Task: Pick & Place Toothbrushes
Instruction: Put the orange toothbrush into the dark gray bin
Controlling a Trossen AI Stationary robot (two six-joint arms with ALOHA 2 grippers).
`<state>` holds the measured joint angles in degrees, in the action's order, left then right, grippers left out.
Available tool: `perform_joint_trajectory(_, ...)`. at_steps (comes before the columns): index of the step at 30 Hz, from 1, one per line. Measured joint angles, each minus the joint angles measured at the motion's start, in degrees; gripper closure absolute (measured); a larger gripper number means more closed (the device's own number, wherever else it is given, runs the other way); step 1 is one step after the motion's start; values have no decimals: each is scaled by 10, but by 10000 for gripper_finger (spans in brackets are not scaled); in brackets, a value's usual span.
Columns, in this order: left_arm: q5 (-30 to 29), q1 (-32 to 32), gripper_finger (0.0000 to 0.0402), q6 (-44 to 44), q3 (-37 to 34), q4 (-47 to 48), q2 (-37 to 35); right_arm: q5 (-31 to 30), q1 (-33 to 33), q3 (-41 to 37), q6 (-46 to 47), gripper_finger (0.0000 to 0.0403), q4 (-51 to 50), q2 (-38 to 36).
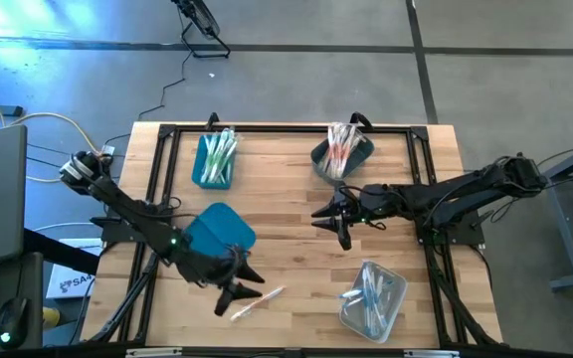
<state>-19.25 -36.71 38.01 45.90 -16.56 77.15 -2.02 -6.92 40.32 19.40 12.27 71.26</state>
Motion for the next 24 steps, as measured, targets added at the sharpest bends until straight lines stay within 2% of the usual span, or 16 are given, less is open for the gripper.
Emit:
perform_joint_trajectory(10, 4, -9, 225, 146, 215, 400, 125, 0, 0, 0, -2, 292, -1, 0)
perform_joint_trajectory(12, 11, -8, 225, 173, 249, 452, 146, 0, 0, 0, -2, 292, -3, 0)
perform_joint_trajectory(15, 27, -8, 225, 191, 275, 497, 168, 0, 0, 0, -6, 292, -8, 0)
perform_joint_trajectory(24, 56, -24, 225, 204, 275, 519, 238, 0, 0, 0, -17, 292, -24, 0)
